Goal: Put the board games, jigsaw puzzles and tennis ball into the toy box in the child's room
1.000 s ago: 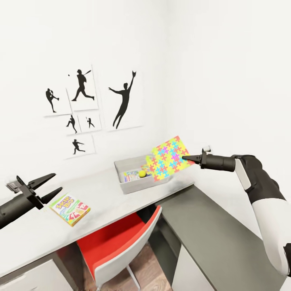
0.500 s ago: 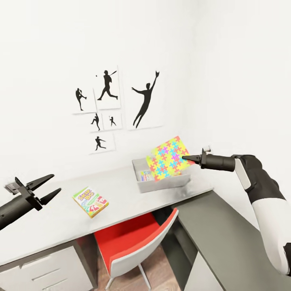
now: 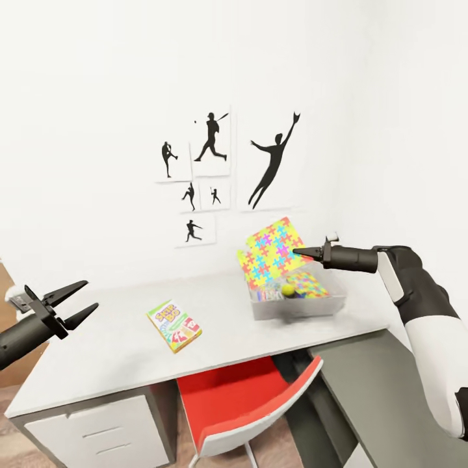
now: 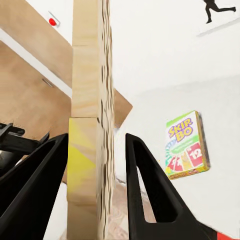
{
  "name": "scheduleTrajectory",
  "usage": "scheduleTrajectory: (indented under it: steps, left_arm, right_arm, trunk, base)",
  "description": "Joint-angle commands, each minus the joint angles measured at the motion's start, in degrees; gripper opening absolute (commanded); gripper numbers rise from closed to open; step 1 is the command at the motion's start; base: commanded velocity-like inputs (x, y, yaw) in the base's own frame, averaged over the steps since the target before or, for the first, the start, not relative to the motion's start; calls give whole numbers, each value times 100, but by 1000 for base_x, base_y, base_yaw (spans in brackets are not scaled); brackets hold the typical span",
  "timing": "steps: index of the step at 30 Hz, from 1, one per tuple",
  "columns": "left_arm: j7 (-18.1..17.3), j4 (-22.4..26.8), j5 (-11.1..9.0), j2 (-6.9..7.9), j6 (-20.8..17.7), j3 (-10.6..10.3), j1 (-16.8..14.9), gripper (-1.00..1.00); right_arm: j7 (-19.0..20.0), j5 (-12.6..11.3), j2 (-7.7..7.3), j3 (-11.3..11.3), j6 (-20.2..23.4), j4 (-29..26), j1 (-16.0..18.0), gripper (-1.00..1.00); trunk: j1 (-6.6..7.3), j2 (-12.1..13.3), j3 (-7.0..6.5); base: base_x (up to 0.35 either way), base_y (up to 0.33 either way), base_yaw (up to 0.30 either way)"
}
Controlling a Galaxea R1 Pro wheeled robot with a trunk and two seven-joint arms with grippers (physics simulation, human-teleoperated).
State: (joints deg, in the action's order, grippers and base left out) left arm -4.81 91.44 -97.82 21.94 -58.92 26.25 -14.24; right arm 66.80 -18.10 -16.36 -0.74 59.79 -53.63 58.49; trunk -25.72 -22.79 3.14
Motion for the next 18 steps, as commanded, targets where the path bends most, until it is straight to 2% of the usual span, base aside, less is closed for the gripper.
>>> scheduleTrajectory:
  steps: [1, 9, 13, 15, 17, 18]
  left_arm:
    - [-51, -4, 52, -4, -23, 3, -9, 100]
    - [-47, -4, 54, -13, -23, 3, -9, 100]
    - [-38, -4, 56, -13, -18, 3, -9, 100]
    - [-34, -4, 59, -14, -16, 3, -9, 100]
    - [-29, -4, 60, -20, -15, 3, -9, 100]
    - [-22, -4, 61, -29, -14, 3, -9, 100]
  right_arm:
    - [27, 9, -2, -5, 21, 1, 21, -100]
    - [27, 14, -3, 12, 21, -18, 25, -100]
    - [27, 9, -1, 10, 21, -74, 9, -100]
    - [23, 15, 41, 16, 21, -77, 19, -100]
    - [15, 51, 189, 23, 21, -66, 26, -100]
    - [-26, 272, 302, 22, 21, -37, 34, -100]
  trunk:
    - [-7, -13, 13]
    - [-7, -13, 13]
    - [-7, -13, 9]
    - [-7, -13, 2]
    - [-7, -13, -8]
    - [-7, -13, -14]
  base:
    - [304, 97, 278]
    - [333, 39, 70]
    - [261, -108, 54]
    - [167, -244, 159]
    - [96, -262, 177]
    - [20, -69, 188]
